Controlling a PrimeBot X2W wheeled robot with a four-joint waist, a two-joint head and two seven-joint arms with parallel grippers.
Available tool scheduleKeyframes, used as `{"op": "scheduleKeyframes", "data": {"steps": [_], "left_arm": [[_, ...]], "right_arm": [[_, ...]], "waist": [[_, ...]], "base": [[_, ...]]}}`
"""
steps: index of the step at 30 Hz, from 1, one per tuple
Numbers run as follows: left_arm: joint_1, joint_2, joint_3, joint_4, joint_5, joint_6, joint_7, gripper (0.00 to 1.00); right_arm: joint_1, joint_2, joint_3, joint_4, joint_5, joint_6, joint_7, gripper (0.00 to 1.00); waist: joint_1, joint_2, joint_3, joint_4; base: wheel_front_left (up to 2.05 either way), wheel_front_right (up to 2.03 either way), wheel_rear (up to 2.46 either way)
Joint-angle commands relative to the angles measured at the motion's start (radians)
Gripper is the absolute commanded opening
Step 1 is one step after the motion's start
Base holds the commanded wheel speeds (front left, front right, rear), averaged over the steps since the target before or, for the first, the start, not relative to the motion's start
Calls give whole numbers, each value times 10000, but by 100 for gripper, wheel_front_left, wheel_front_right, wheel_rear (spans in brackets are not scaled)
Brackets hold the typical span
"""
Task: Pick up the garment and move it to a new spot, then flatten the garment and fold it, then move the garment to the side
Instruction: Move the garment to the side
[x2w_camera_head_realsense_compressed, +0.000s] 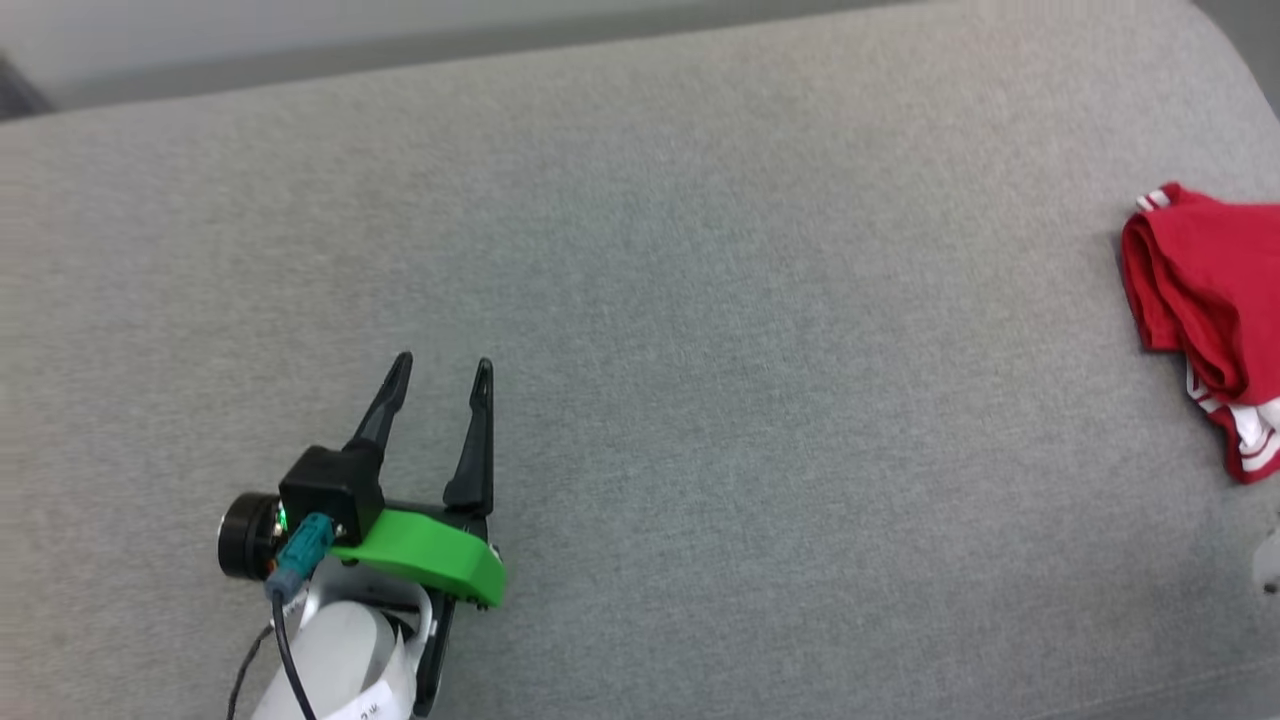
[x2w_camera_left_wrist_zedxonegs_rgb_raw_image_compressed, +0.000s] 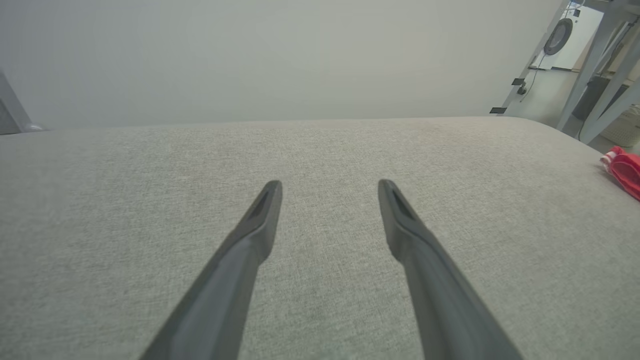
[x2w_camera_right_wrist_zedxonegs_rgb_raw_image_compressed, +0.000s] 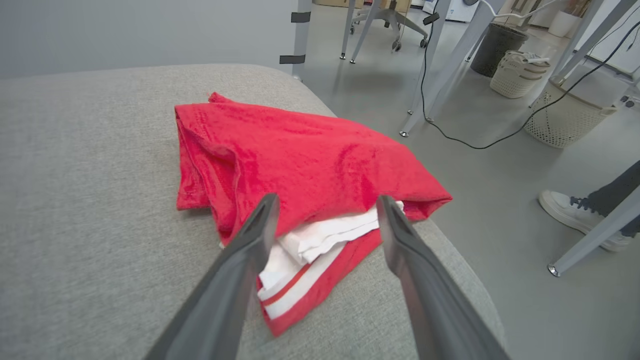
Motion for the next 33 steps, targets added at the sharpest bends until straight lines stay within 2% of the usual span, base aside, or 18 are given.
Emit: {"op": "scheduleKeyframes", "data": {"steps": [1,4,5,9,14,20,33], "left_arm": [[219,-75,63,30,-101,20,-55,100],[515,-227,135,71,-115,1,-57,100],[753,-368,188,123,-122,-24,-58,100],[1034,-494,318,220,-124,-33,-59,100],[1273,-596,582,323,-103,-16,-59,100],[1470,-596,1016,415,-38,70,-60,100],[1975,-524,1358,370,153,37,-60,100]], "right_arm": [[396,133,85,-236,134,-11,-46,100],[1175,511,292,-883,338,-11,-20,100],[1825,868,439,-1557,463,-11,208,100],[2456,1272,921,-2403,703,-11,704,100],[2831,1418,1799,-3217,966,-11,1156,100],[3166,1513,2781,-4410,1183,-11,1197,100],[4724,1652,3761,-6853,1197,-11,1995,100]], "waist": [[1,0,-1303,914],[1,0,-1712,1288],[1,0,-1994,1613],[1,0,-2242,1938],[1,0,-2387,2232],[1,0,-2542,2387],[1,0,-2901,2289]], "base": [[0,0,0],[0,0,0],[0,0,0],[0,0,0],[0,0,0],[0,0,0],[0,0,0]]}}
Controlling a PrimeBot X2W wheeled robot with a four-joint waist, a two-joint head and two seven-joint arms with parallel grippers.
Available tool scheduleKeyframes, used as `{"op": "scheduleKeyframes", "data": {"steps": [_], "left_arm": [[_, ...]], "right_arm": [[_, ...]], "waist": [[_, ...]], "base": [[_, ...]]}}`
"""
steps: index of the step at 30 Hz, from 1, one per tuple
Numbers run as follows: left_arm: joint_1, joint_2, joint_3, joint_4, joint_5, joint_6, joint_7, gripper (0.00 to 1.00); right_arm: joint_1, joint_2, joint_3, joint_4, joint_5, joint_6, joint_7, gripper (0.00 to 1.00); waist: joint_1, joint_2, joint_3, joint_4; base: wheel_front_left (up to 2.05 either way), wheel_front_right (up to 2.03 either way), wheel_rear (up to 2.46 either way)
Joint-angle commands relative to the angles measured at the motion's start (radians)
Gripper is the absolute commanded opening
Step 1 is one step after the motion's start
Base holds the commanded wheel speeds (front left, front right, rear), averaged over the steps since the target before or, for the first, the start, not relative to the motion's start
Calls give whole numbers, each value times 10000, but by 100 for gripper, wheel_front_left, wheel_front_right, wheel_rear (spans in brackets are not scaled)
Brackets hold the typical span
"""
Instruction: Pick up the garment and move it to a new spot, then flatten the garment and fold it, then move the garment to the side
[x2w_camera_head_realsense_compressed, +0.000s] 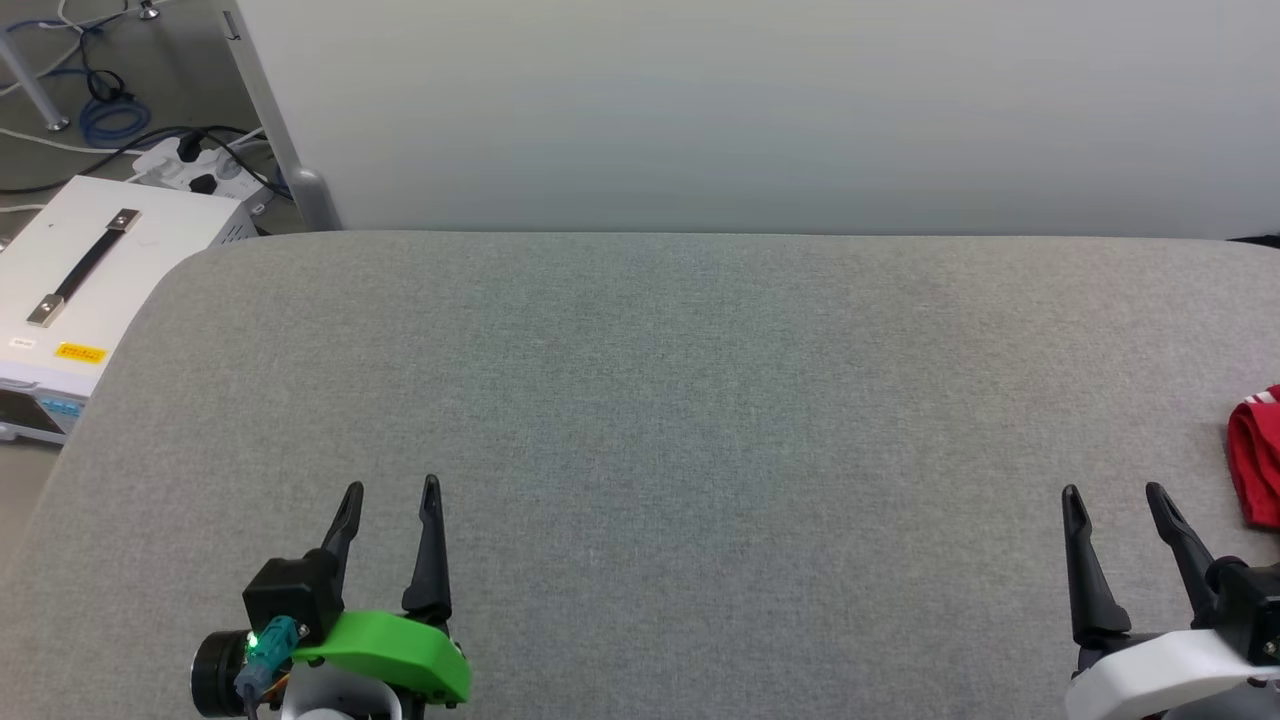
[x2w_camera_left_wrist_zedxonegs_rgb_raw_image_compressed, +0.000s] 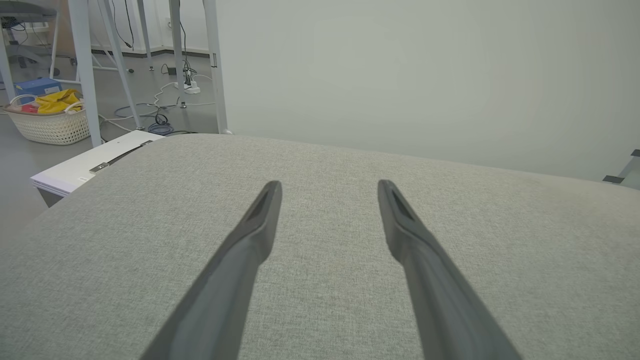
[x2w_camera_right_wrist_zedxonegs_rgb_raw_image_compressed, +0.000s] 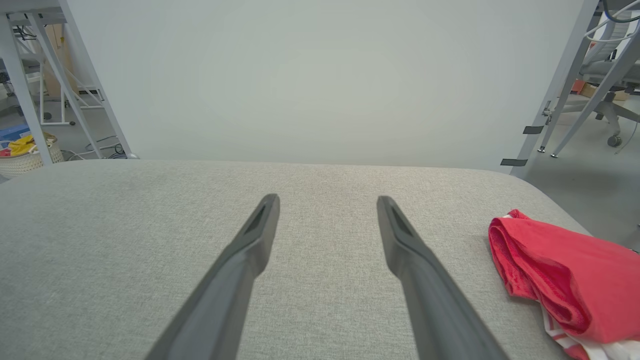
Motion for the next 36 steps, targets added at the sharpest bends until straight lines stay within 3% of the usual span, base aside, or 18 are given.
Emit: {"op": "scheduleKeyframes", "data": {"steps": [1,12,24,25,36], "left_arm": [[159,56,19,-23,79,0,-58,100],[105,106,-81,-52,166,-53,-58,100],[32,205,-209,80,125,-81,-17,100],[38,161,-211,53,125,-37,16,0],[47,102,-132,-48,273,-54,147,0]], "right_arm": [[151,44,90,-174,13,-9,55,100],[321,89,383,-665,63,-9,245,100],[118,101,393,-349,41,-9,147,100],[174,88,399,-362,9,0,203,0],[91,87,439,-272,-49,0,227,0]], "waist": [[1,0,4,-26],[1,0,115,4],[1,0,95,-24],[1,0,96,-23],[1,0,95,-15]], "base": [[0,0,0],[0,0,0],[0,0,0],[0,0,0],[0,0,0]]}}
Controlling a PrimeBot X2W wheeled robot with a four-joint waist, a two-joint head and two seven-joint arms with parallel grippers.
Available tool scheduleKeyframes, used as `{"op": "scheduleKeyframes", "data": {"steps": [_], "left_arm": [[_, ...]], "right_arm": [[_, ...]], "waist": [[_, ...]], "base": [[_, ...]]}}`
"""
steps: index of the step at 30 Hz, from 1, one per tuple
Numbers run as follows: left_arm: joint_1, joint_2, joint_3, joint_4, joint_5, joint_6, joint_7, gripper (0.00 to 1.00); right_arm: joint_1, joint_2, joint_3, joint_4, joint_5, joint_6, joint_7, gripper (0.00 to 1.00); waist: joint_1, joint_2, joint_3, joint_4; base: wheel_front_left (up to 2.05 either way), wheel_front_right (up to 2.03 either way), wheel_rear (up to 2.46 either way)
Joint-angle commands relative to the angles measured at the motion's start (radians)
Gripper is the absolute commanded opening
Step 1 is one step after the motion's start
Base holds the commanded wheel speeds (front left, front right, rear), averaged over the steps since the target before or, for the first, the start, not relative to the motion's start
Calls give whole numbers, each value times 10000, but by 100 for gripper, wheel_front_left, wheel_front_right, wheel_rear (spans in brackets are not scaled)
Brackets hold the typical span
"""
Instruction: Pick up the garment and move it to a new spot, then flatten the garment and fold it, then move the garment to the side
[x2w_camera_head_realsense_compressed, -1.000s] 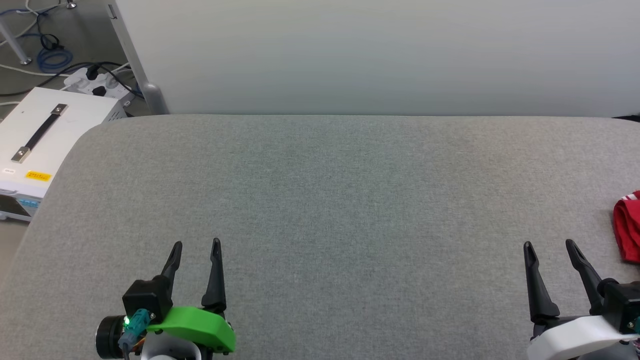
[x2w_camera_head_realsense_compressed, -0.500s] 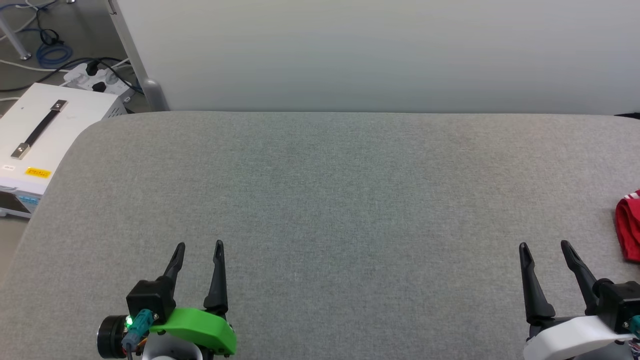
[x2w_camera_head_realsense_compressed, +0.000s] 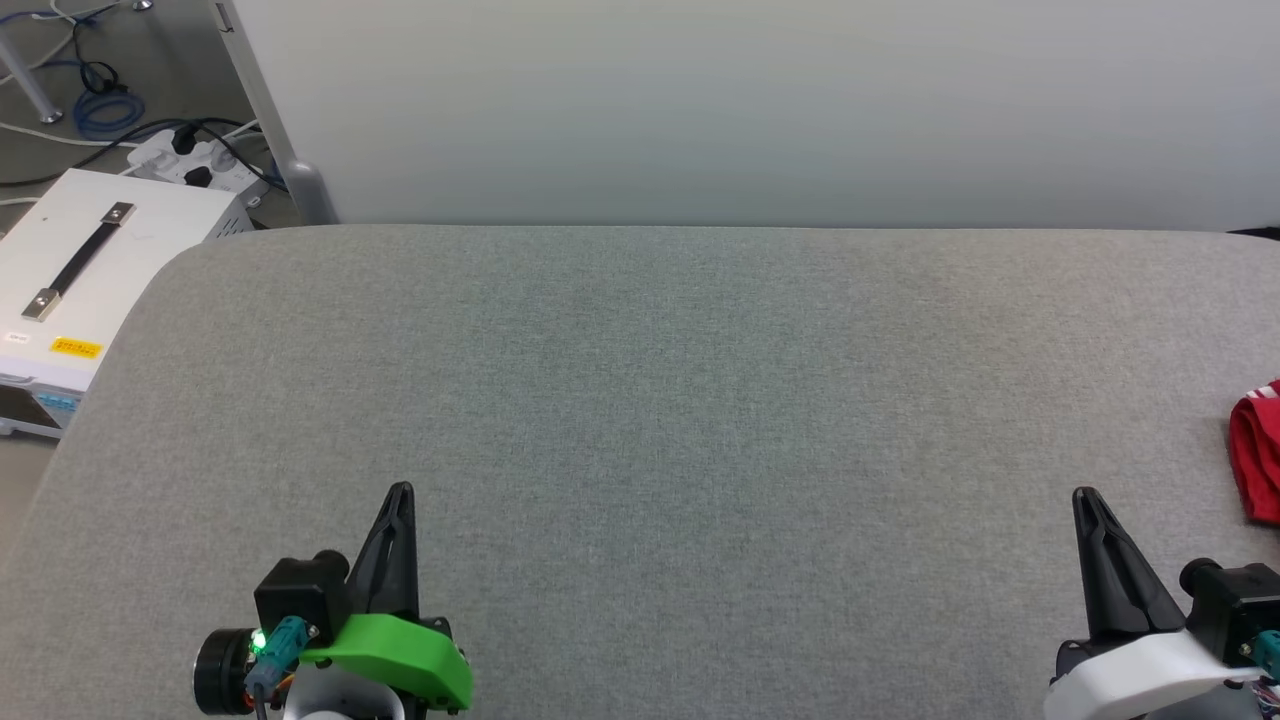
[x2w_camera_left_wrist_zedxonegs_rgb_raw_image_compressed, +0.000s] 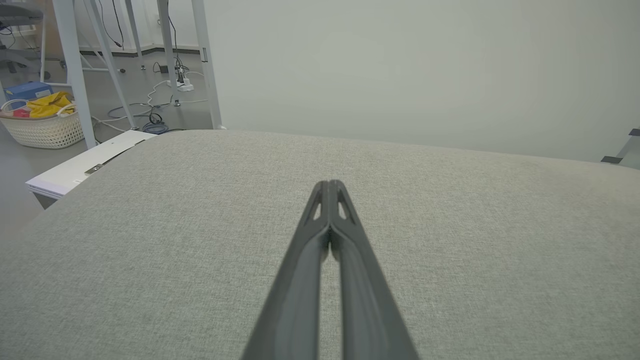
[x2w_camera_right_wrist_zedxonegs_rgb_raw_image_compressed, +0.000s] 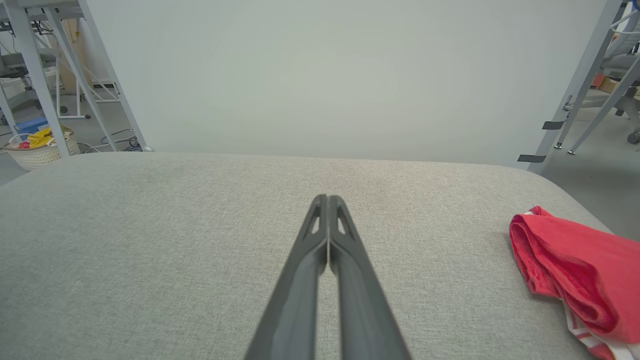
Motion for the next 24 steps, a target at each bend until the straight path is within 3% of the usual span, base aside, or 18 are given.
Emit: {"op": "scheduleKeyframes", "data": {"steps": [1,24], "left_arm": [[10,-53,68,-61,122,-19,58,0],[39,-244,346,-412,647,-83,515,0]], "right_arm": [[-96,1,25,65,-53,-1,20,0],[-390,5,145,382,-251,-2,91,0]], "waist": [[0,0,0,4],[0,0,-1,33]], "base": [[0,0,0],[0,0,0]]}}
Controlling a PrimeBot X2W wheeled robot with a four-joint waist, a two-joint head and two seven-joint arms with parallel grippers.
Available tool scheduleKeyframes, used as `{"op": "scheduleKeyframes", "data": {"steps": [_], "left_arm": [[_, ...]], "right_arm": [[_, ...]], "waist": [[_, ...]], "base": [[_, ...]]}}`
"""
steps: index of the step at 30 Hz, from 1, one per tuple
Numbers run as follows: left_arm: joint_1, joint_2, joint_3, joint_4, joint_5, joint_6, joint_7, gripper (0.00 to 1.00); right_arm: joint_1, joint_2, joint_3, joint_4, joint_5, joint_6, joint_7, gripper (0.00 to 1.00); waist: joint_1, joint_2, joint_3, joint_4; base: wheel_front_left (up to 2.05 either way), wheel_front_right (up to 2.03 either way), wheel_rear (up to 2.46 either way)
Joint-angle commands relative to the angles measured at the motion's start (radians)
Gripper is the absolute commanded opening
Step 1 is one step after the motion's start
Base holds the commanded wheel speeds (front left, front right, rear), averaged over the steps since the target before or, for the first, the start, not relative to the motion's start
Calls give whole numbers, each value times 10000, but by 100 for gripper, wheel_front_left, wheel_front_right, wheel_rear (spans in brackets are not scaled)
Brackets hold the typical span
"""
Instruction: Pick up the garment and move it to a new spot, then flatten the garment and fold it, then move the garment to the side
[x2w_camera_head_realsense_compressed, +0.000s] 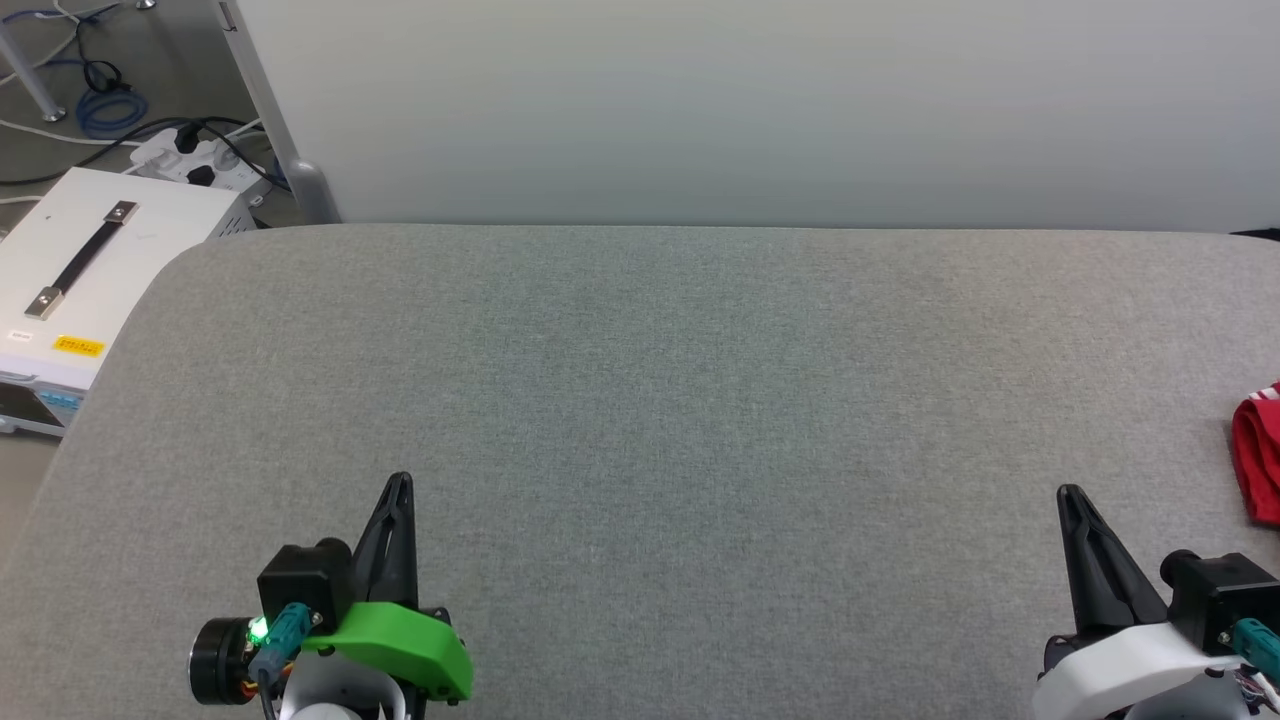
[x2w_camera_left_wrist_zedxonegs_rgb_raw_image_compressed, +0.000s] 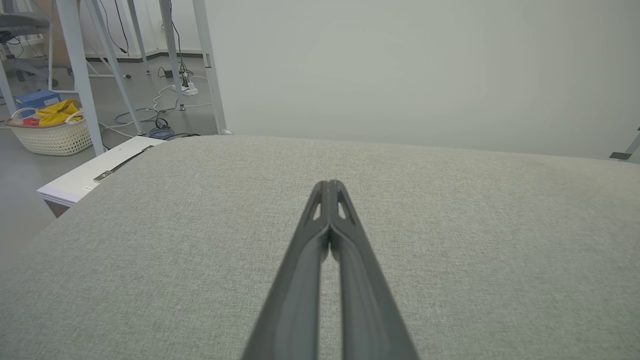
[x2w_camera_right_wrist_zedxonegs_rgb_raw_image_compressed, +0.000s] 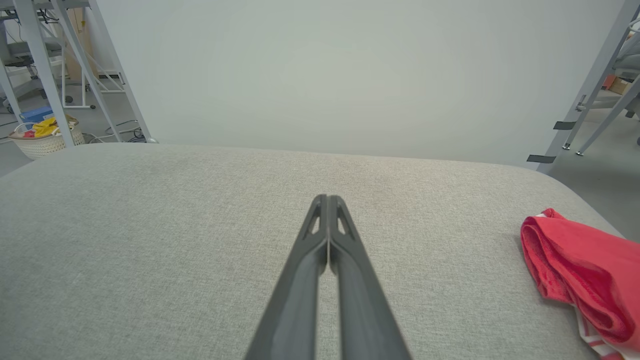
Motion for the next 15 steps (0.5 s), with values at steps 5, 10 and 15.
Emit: {"op": "scheduleKeyframes", "data": {"steps": [5,10,15], "left_arm": [[46,-83,113,-121,207,-51,142,0],[52,-124,173,-196,319,-65,240,0],[58,-166,235,-274,436,-79,342,0]], "right_arm": [[-221,6,61,122,-113,-3,49,0],[-284,6,86,190,-156,-3,64,0],[-350,7,113,261,-200,-3,80,0]], "waist": [[0,0,0,7],[0,0,0,14],[0,0,-1,20]], "base": [[0,0,0],[0,0,0],[0,0,0]]}}
